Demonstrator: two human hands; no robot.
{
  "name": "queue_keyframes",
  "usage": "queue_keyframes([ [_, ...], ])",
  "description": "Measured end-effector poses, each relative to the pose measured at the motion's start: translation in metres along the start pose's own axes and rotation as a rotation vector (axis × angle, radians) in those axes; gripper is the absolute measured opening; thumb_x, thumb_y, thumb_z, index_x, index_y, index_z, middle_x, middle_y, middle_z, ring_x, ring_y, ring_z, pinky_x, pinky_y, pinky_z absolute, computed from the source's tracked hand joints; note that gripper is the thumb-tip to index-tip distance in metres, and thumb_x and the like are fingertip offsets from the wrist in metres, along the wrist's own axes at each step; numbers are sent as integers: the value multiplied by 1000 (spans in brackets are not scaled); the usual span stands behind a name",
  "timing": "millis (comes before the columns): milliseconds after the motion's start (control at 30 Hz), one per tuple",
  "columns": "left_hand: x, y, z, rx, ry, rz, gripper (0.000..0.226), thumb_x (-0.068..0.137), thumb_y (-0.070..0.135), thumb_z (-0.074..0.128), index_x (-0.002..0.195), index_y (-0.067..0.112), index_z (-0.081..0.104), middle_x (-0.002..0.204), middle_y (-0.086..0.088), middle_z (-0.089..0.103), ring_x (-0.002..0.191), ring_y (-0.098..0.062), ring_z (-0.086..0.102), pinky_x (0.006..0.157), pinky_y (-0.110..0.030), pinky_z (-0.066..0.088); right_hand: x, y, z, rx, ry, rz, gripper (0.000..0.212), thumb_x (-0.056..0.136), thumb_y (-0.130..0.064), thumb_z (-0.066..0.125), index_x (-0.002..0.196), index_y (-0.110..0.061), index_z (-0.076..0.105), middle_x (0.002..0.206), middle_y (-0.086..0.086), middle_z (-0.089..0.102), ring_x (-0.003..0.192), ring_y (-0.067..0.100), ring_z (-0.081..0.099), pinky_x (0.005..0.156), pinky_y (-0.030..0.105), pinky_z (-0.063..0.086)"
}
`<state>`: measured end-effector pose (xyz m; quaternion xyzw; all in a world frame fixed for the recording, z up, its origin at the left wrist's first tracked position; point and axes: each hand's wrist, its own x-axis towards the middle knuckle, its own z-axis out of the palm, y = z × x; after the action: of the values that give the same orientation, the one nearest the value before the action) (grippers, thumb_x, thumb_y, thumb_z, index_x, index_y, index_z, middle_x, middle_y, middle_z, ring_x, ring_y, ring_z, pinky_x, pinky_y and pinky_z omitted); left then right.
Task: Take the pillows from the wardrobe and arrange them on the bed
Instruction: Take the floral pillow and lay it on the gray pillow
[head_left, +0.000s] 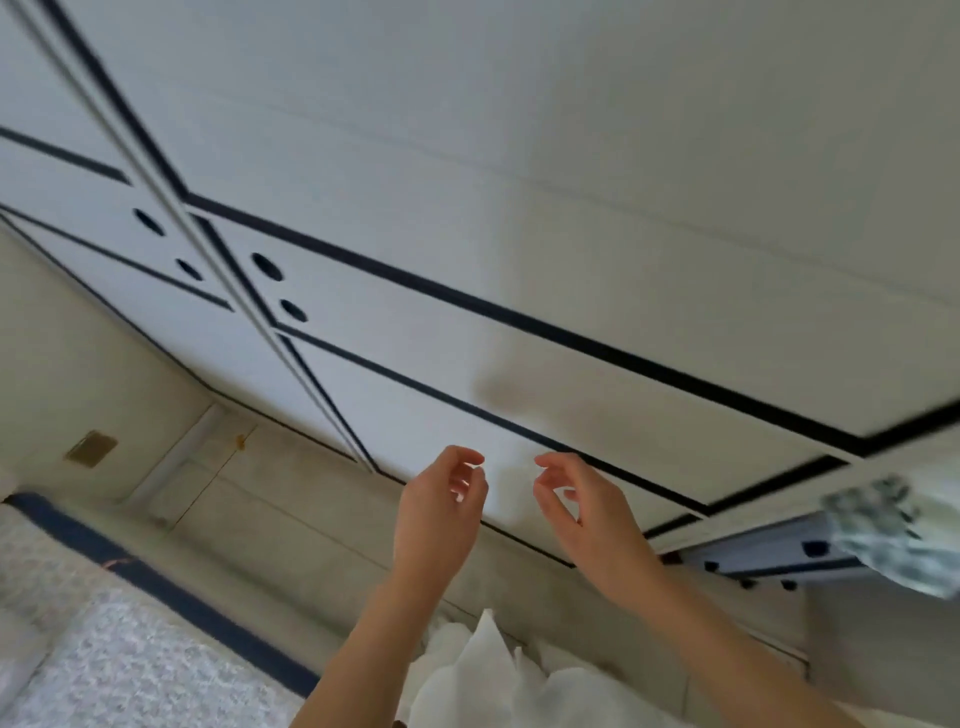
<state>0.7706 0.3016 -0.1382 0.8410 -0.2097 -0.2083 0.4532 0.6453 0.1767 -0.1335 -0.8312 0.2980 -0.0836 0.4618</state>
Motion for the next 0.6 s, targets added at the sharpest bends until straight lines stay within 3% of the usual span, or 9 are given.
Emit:
queue_keyframes([
  [133,-37,32,62,41,-79,80,24,92,21,58,87,44,57,73,14,71,75,0,65,68,-21,53,-52,38,-57,-44,82,12,33,95,-42,46,127,-33,49,107,-24,57,106,-8,51,90,20,44],
  [267,-79,68,127,27,-128,151,23,91,20,59,88,44,58,73,22,71,73,0,67,64,-12,49,-102,75,-123,-64,195,8,32,95,-42,47,126,-33,50,103,-26,58,98,-4,56,81,13,46],
  [333,-98,87,157,43,-167,208,25,91,21,59,89,46,57,72,19,71,75,0,66,65,-13,49,-122,90,-153,-71,248,5,32,95,-37,50,126,-29,52,102,-24,59,98,-5,57,83,12,46],
  [500,-129,128,215,67,-277,327,21,93,22,60,93,43,58,75,15,72,76,2,65,68,-19,53,-158,120,-207,-53,361,28,30,96,-32,52,125,-24,55,101,-18,63,94,3,63,85,24,51],
  [600,-134,148,241,72,-329,372,16,93,21,61,100,35,62,77,13,73,76,2,66,71,-24,55,-168,134,-232,-62,435,55,27,96,-30,53,122,-24,55,100,-16,63,91,-1,61,81,18,50],
])
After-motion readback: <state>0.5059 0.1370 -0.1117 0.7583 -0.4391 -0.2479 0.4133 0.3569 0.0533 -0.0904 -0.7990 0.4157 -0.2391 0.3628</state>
